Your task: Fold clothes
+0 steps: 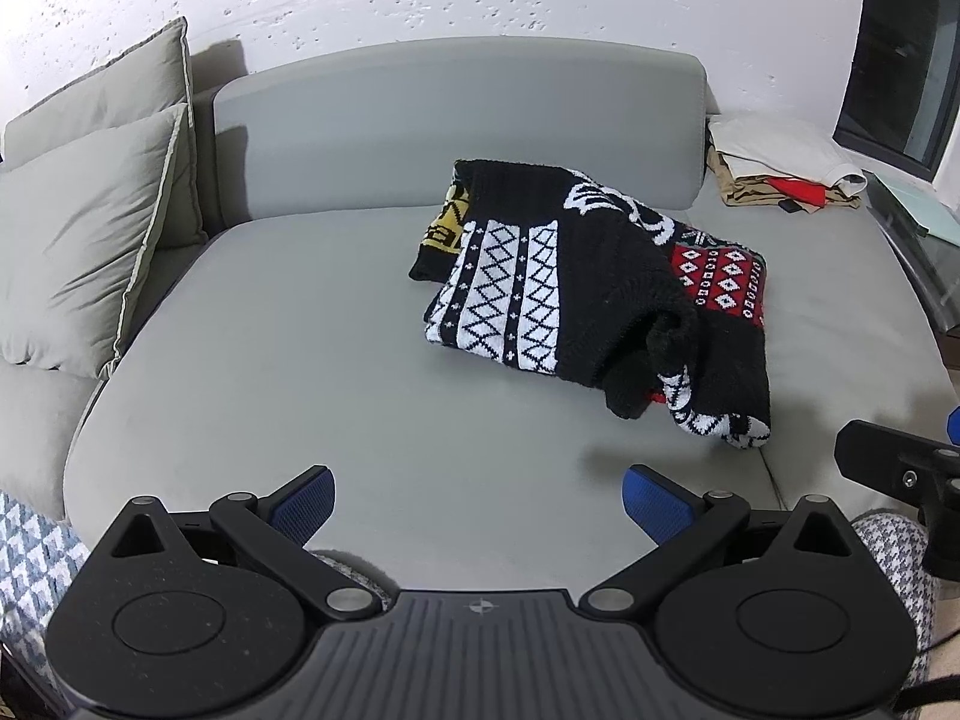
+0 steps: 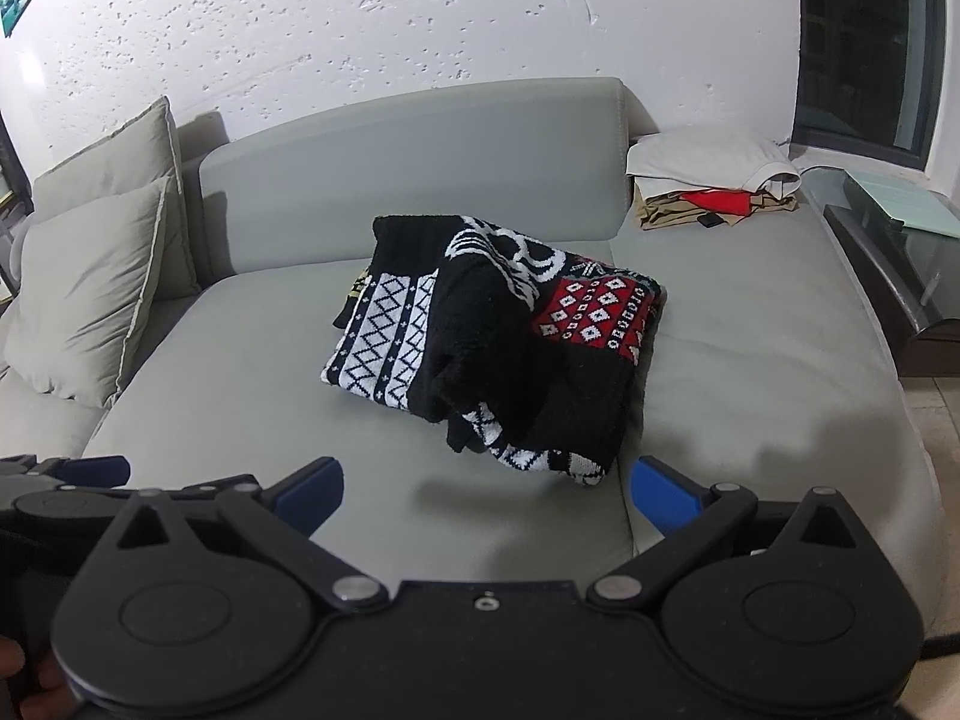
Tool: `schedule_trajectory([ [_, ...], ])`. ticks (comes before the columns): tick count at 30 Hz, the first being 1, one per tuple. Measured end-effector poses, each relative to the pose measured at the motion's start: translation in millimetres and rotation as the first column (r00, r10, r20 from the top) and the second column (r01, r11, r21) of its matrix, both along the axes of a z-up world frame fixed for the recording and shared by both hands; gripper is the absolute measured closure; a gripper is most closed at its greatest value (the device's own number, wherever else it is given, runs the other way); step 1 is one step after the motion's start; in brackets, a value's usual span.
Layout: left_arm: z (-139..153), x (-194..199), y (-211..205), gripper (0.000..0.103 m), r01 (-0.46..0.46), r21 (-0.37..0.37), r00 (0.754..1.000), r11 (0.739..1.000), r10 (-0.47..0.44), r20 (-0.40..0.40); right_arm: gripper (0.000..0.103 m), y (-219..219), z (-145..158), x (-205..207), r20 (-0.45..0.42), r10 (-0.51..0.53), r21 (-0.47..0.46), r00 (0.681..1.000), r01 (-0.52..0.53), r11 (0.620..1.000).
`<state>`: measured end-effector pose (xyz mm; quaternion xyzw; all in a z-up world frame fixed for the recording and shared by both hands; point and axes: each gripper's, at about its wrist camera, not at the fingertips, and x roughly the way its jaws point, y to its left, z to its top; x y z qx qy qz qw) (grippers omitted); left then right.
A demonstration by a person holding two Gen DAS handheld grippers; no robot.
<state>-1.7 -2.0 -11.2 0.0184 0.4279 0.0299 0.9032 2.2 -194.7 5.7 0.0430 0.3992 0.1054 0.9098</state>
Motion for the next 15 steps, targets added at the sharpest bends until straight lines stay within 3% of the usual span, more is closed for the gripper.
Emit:
schedule_trajectory([
  [15, 3.2, 1.8, 1.9, 0.001, -0.009, 0.000, 1.000, 1.000, 0.009, -0.010, 0.000, 0.8, 2.8, 1.1, -0.007, -0.003, -0.001, 1.000, 0.003, 1.000],
])
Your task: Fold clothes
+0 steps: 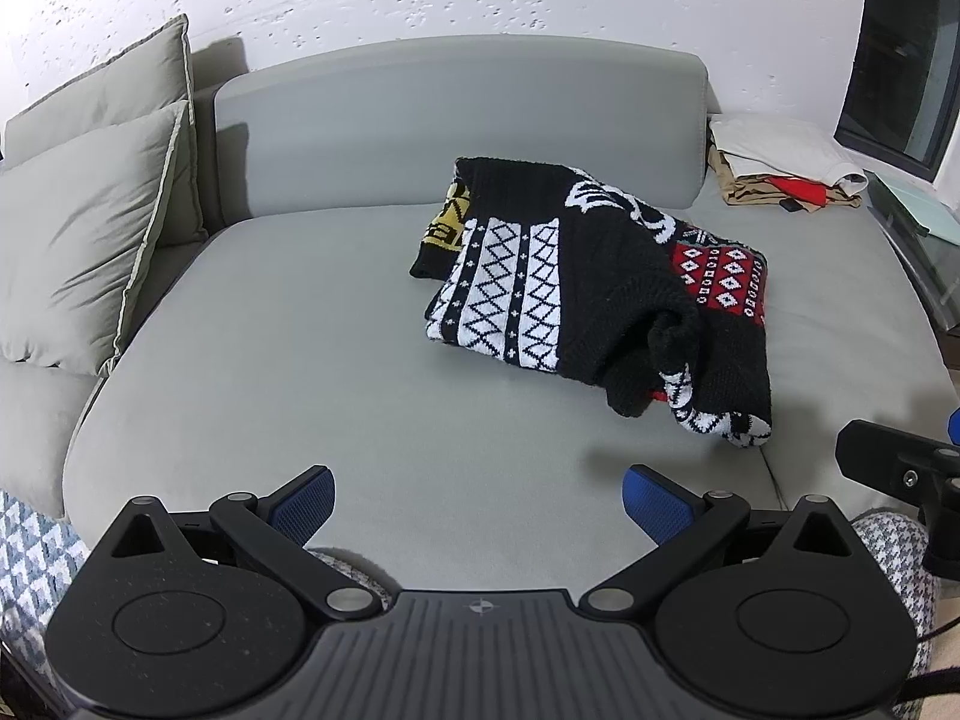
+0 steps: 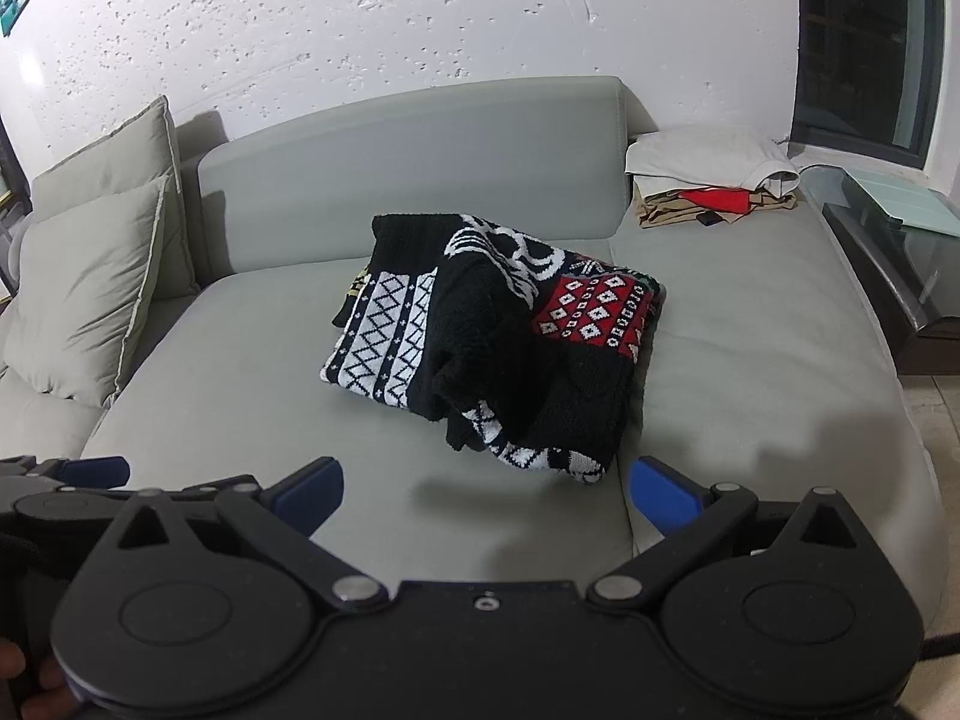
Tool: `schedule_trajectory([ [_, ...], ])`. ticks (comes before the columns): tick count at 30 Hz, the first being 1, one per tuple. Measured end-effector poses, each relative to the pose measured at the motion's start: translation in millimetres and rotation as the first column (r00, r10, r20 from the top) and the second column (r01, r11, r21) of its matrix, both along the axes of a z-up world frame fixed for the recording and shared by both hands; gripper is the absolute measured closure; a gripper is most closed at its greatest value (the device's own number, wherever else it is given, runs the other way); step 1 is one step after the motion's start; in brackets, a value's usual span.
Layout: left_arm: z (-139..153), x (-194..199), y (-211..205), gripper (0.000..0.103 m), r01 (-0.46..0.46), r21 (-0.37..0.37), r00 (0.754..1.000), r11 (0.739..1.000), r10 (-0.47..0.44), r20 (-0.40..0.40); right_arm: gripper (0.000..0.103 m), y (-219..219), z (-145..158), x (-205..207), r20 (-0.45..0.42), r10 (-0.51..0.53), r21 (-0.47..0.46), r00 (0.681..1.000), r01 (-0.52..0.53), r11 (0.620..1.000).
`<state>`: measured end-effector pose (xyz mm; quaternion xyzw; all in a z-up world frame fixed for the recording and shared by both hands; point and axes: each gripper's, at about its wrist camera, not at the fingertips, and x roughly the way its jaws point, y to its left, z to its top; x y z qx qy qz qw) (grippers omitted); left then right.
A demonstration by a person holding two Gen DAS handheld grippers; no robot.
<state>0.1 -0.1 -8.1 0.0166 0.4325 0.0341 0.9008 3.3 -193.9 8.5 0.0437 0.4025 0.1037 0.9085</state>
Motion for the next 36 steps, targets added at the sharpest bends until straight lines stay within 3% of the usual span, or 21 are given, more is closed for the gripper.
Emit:
schedule_trajectory([
  [32, -2.1, 7.0, 7.2, 0.000, -0.012, 0.007, 1.000, 1.000, 0.012, -0.020, 0.000, 3.1, -1.8, 6.9, -0.010, 0.002, 0.000, 1.000, -0.002, 1.000],
  [36, -6.4, 10.7, 20.8, 0.001, -0.032, 0.024, 0.999, 0.999, 0.032, 0.014, 0.000, 2.0, -6.5, 14.2, 0.000, -0.003, 0.015, 1.000, 0.003, 1.000],
])
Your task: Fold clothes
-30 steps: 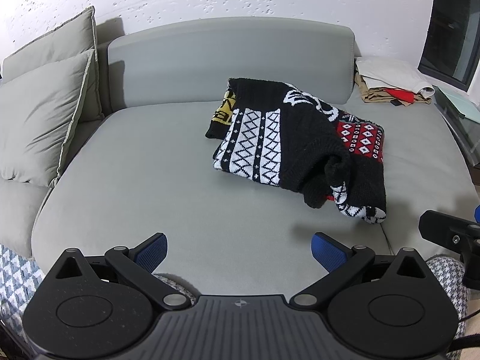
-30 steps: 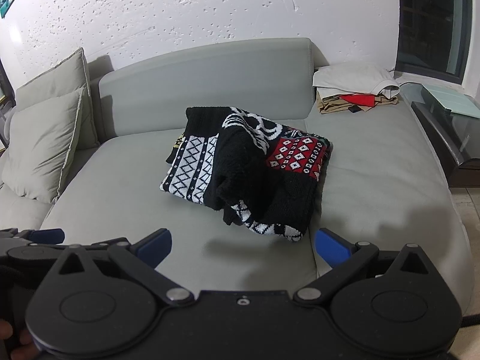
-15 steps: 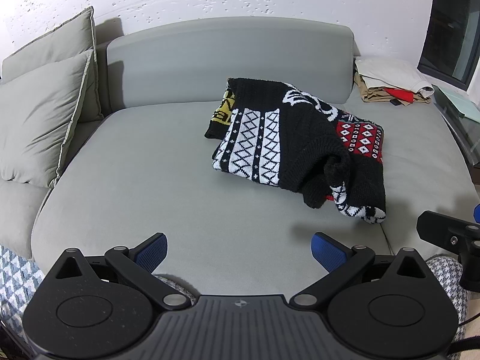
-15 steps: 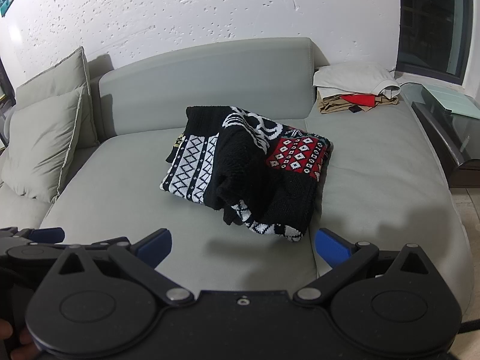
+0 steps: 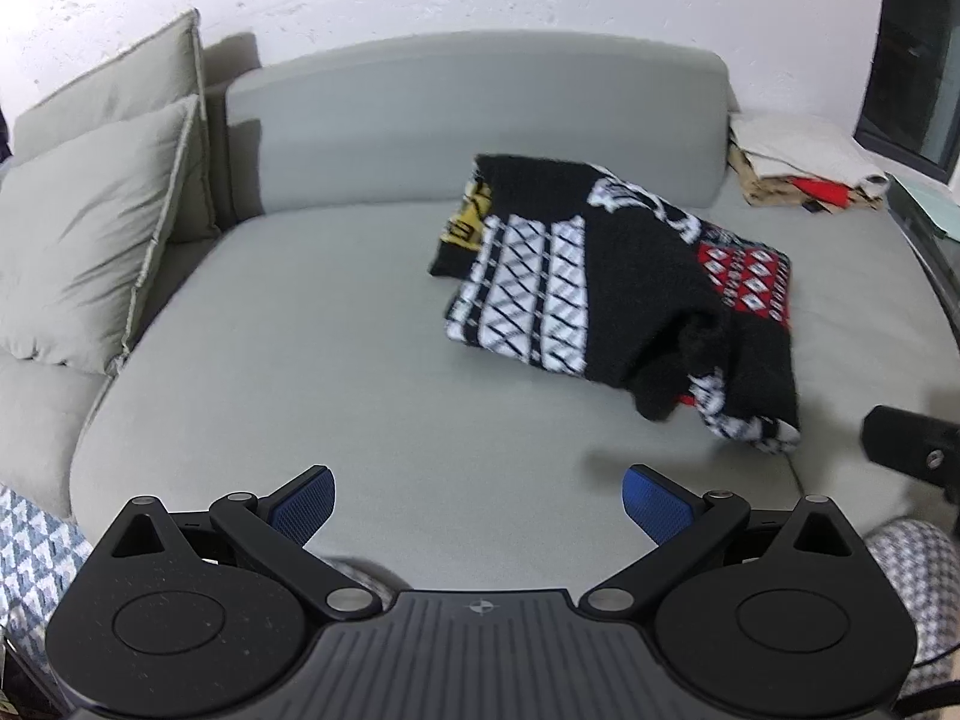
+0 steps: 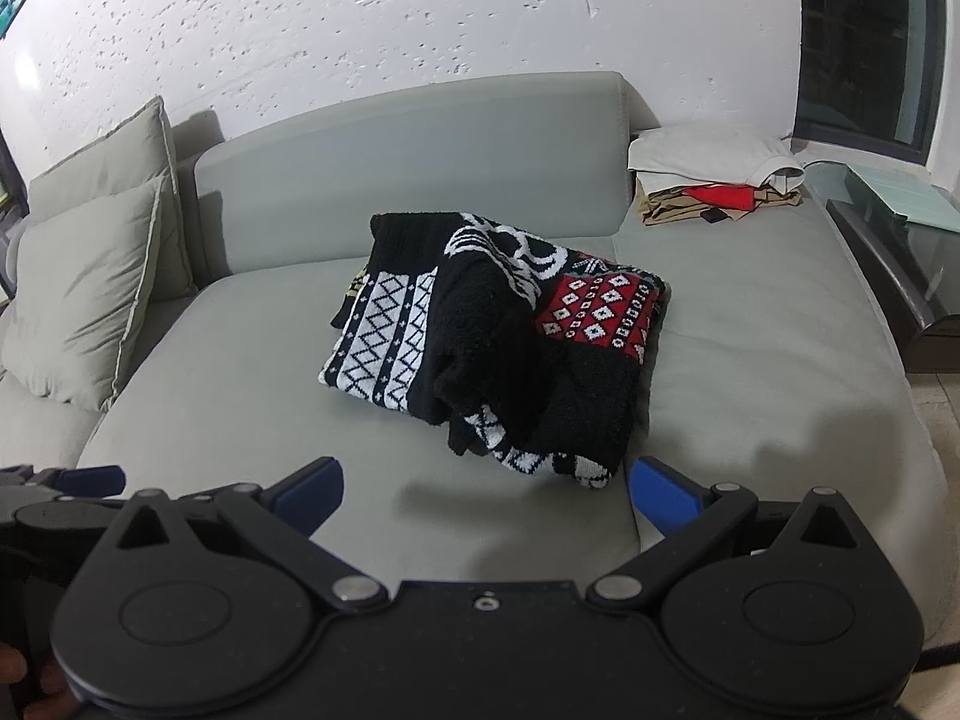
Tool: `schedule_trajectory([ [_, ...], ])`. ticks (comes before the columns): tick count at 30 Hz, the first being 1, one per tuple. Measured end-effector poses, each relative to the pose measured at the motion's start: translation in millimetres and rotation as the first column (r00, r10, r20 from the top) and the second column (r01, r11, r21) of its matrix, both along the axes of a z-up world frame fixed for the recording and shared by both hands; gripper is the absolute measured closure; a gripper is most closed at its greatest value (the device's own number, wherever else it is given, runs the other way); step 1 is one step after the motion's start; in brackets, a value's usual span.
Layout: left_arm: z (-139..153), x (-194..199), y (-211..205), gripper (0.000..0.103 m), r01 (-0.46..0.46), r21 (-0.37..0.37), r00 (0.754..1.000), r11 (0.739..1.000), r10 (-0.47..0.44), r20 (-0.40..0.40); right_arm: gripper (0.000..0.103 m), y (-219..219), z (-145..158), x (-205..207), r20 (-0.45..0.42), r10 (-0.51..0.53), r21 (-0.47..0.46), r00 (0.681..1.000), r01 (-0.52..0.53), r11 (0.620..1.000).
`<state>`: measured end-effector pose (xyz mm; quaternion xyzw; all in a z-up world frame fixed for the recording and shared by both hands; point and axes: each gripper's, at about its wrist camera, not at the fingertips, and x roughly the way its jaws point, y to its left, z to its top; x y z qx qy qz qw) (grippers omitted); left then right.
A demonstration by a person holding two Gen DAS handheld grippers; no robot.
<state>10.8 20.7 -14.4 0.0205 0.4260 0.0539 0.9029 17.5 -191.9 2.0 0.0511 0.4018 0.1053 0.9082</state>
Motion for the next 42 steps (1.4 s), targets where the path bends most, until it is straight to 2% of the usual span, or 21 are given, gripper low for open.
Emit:
schedule_trajectory([
  [5, -10.2, 7.8, 24.6, 0.003, -0.025, 0.001, 0.998, 1.000, 0.025, 0.054, 0.000, 5.9, -16.0, 17.6, 0.077, 0.038, -0.017, 0.996, -0.037, 0.999],
  [9, -23.2, 17.7, 49.2, 0.010, -0.066, -0.015, 0.997, 0.998, 0.067, 0.050, 0.001, 28.4, -38.7, 38.7, 0.115, 0.099, -0.077, 0.988, -0.091, 0.993],
  [13, -35.2, 25.6, 78.1, 0.013, -0.105, -0.037, 0.993, 0.994, 0.106, 0.049, 0.003, 65.0, -48.1, 54.4, 0.157, 0.220, -0.113, 0.963, -0.204, 0.973],
  [17, -49.6, 40.5, 103.3, 0.015, -0.088, -0.069, 0.992, 0.994, 0.094, 0.086, 0.007, 116.8, -60.1, 85.1, 0.155, 0.337, -0.193, 0.929, -0.307, 0.932],
  [21, -75.2, 71.0, 121.0, 0.015, -0.069, -0.119, 0.995, 0.991, 0.077, 0.068, 0.008, 157.7, -87.2, 121.3, 0.117, 0.388, -0.244, 0.914, -0.353, 0.903],
  [25, -95.6, 90.5, 143.0, 0.015, -0.148, -0.167, 0.987, 0.975, 0.155, 0.033, 0.008, 190.7, -127.5, 154.1, 0.055, 0.447, -0.331, 0.893, -0.406, 0.852],
  [29, -107.7, 97.5, 157.0, 0.015, -0.198, -0.192, 0.979, 0.961, 0.203, 0.009, 0.008, 219.7, -164.4, 172.7, 0.012, 0.507, -0.443, 0.862, -0.450, 0.775],
  [33, -112.5, 97.0, 164.6, 0.014, -0.213, -0.204, 0.976, 0.956, 0.216, -0.004, 0.008, 239.0, -191.7, 182.2, -0.001, 0.512, -0.575, 0.859, -0.419, 0.703],
  [34, -112.1, 95.3, 165.2, 0.014, -0.214, -0.205, 0.976, 0.955, 0.218, -0.005, 0.013, 242.9, -197.1, 182.7, 0.006, 0.512, -0.609, 0.859, -0.403, 0.683],
  [35, -111.4, 93.7, 165.7, 0.014, -0.216, -0.206, 0.976, 0.954, 0.220, -0.006, 0.036, 243.9, -199.7, 182.9, 0.011, 0.511, -0.630, 0.859, -0.391, 0.671],
  [36, -109.7, 91.1, 166.2, 0.014, -0.216, -0.206, 0.975, 0.954, 0.220, -0.004, 0.054, 243.1, -198.4, 185.7, -0.008, 0.503, -0.613, 0.864, -0.402, 0.680],
  [37, -107.0, 87.8, 166.5, 0.014, -0.215, -0.204, 0.976, 0.955, 0.220, 0.002, 0.086, 241.9, -196.1, 189.2, -0.034, 0.494, -0.585, 0.869, -0.418, 0.695],
  [40, -98.7, 78.4, 166.7, 0.014, -0.206, -0.195, 0.976, 0.959, 0.215, 0.024, 0.091, 230.9, -161.2, 190.9, 0.025, 0.429, -0.481, 0.903, -0.366, 0.797],
  [42, -90.0, 69.6, 165.4, 0.014, -0.194, -0.188, 0.977, 0.963, 0.206, 0.049, 0.091, 220.2, -113.7, 188.6, 0.119, 0.401, -0.397, 0.908, -0.326, 0.858],
])
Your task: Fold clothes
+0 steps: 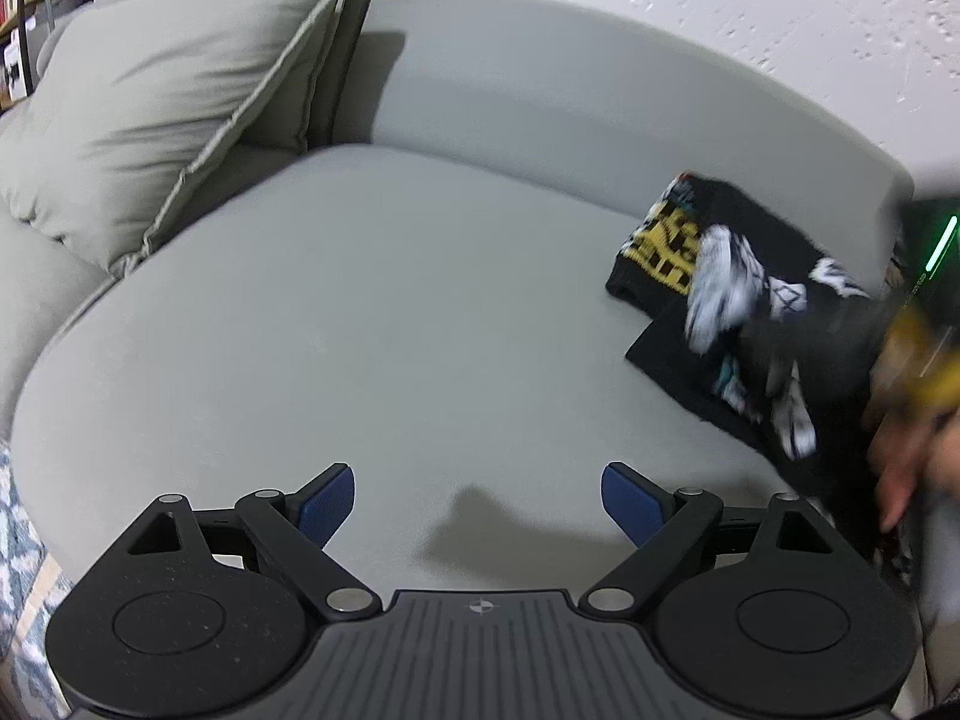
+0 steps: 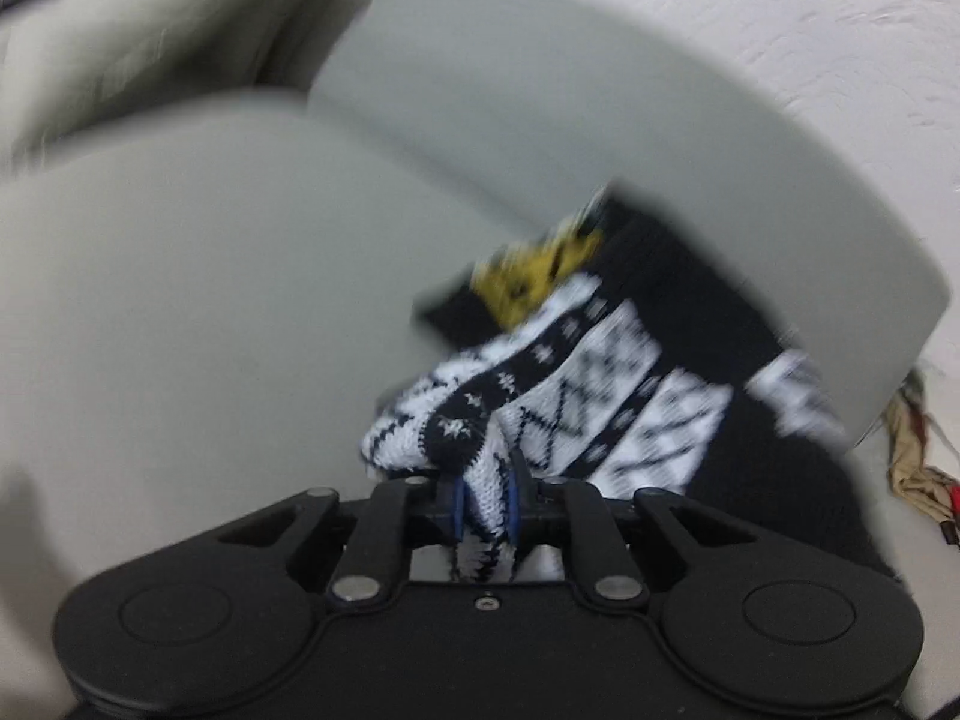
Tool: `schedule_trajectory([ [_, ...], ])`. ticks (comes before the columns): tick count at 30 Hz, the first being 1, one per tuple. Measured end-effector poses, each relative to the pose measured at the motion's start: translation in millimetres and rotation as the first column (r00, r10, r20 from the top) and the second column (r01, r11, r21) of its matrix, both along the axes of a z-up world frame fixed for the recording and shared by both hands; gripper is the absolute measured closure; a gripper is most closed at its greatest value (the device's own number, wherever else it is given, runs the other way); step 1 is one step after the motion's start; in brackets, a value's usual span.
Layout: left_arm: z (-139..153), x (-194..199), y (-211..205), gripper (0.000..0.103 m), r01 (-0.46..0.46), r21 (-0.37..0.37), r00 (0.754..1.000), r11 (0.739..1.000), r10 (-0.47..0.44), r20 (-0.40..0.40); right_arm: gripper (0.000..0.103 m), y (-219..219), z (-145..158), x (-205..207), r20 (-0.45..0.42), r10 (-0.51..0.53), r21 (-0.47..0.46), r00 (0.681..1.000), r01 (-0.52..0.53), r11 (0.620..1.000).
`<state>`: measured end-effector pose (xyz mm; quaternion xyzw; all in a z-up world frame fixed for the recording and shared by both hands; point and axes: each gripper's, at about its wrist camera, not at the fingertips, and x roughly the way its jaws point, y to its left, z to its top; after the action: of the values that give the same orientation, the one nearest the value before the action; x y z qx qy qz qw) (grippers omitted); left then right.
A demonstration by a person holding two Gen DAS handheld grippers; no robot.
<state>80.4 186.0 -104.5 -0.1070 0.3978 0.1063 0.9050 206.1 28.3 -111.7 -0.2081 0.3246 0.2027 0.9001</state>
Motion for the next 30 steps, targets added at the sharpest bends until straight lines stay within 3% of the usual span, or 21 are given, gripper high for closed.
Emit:
schedule_trajectory([
  [3, 17.1, -8.7, -6.2, 0.014, 0.008, 0.021, 0.999, 1.000, -0.009, 0.034, 0.092, -22.5, 92.8, 0.1, 0.115, -0.056, 0.174, 0.992, 0.035, 0.984],
  [6, 43.4, -18.6, -13.9, 0.014, 0.026, 0.025, 0.994, 0.999, -0.029, 0.101, 0.093, -66.4, 190.7, 3.1, 0.207, -0.179, 0.339, 0.962, 0.101, 0.935],
  [10, 87.0, -39.1, -29.7, 0.014, 0.116, 0.032, 0.970, 0.993, -0.120, 0.213, 0.093, -183.9, 289.8, -12.9, 0.251, -0.429, 0.521, 0.867, 0.252, 0.815],
  [13, 119.7, -54.2, -45.9, 0.012, 0.201, 0.048, 0.935, 0.978, -0.207, 0.288, 0.092, -290.0, 308.8, -35.9, 0.165, -0.594, 0.617, 0.787, 0.387, 0.685],
  [16, 142.9, -63.5, -75.1, 0.009, 0.289, 0.103, 0.895, 0.952, -0.307, 0.324, 0.092, -381.4, 286.5, -63.4, 0.094, -0.720, 0.613, 0.688, 0.530, 0.586],
  [18, 144.2, -65.4, -101.7, 0.008, 0.350, 0.145, 0.872, 0.925, -0.379, 0.311, 0.092, -434.1, 252.2, -81.8, 0.033, -0.777, 0.574, 0.629, 0.624, 0.530],
  [21, 132.2, -70.3, -145.3, 0.008, 0.448, 0.184, 0.839, 0.875, -0.483, 0.252, 0.090, -491.3, 173.0, -105.9, -0.083, -0.830, 0.459, 0.551, 0.760, 0.459],
  [23, 112.9, -71.9, -168.1, 0.008, 0.511, 0.143, 0.822, 0.848, -0.530, 0.209, 0.087, -517.2, 125.6, -124.7, -0.158, -0.838, 0.382, 0.522, 0.815, 0.436],
  [26, 76.9, -69.6, -194.7, 0.009, 0.566, 0.067, 0.807, 0.822, -0.569, 0.160, 0.071, -532.0, 75.5, -154.9, -0.228, -0.822, 0.341, 0.521, 0.834, 0.434],
  [27, 64.7, -68.3, -199.6, 0.010, 0.562, 0.060, 0.812, 0.825, -0.564, 0.148, 0.066, -532.9, 66.9, -166.2, -0.239, -0.810, 0.346, 0.535, 0.826, 0.444],
  [29, 39.3, -59.6, -209.6, 0.017, 0.539, 0.037, 0.832, 0.841, -0.539, 0.132, 0.042, -528.6, 57.4, -185.9, -0.247, -0.778, 0.367, 0.577, 0.799, 0.476],
  [30, 28.3, -52.9, -211.0, 0.019, 0.522, -0.004, 0.846, 0.853, -0.517, 0.129, 0.040, -523.3, 55.2, -193.1, -0.246, -0.759, 0.378, 0.602, 0.781, 0.497],
])
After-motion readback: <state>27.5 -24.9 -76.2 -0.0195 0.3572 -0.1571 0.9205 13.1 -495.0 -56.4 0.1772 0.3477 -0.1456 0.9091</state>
